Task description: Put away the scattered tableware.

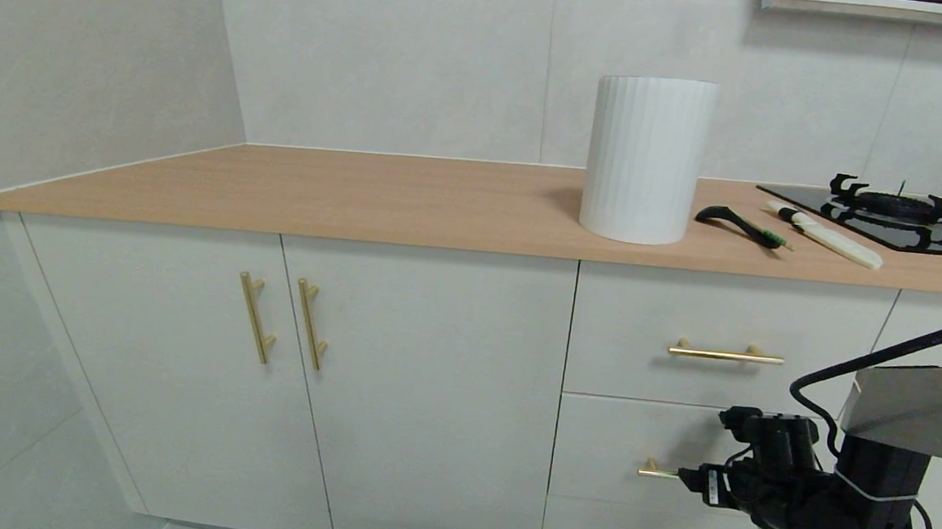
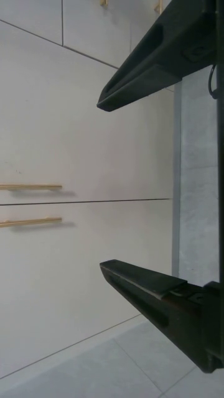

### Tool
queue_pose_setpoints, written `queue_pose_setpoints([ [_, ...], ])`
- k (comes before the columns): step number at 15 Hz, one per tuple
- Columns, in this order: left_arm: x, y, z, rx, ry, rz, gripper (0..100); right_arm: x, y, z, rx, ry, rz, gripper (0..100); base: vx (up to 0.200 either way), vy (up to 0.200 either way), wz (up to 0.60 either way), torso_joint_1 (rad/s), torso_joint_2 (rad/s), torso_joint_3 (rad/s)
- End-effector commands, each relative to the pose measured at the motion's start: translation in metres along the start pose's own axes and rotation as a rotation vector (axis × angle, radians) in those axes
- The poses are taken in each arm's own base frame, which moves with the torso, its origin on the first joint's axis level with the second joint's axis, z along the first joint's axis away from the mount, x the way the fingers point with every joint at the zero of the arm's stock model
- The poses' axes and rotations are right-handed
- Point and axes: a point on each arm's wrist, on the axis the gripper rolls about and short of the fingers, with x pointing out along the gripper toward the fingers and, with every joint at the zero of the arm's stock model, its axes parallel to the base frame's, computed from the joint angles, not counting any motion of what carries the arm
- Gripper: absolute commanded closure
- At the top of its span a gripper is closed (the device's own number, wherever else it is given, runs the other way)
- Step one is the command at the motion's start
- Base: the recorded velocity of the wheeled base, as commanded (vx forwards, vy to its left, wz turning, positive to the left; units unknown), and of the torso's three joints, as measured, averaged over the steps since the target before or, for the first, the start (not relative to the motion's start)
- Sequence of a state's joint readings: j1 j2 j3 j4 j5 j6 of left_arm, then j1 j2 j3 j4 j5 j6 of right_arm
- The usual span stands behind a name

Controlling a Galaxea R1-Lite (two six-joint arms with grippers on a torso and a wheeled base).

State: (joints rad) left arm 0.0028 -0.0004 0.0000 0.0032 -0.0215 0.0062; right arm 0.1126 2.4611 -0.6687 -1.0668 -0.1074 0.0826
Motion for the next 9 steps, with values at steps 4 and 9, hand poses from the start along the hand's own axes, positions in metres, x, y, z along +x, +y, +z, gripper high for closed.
queue_pose_setpoints([
  [4,0.0,0.0,0.0,0.0,0.0,0.0,0,0.013,0.001,0.003,0.004,-0.017,-0.034,0,0.0,0.0,0.0,0.0,0.0,0.0],
  [9,0.0,0.0,0.0,0.0,0.0,0.0,0,0.014,0.0,0.001,-0.003,0.025,-0.053,0,0.0,0.0,0.0,0.0,0.0,0.0],
])
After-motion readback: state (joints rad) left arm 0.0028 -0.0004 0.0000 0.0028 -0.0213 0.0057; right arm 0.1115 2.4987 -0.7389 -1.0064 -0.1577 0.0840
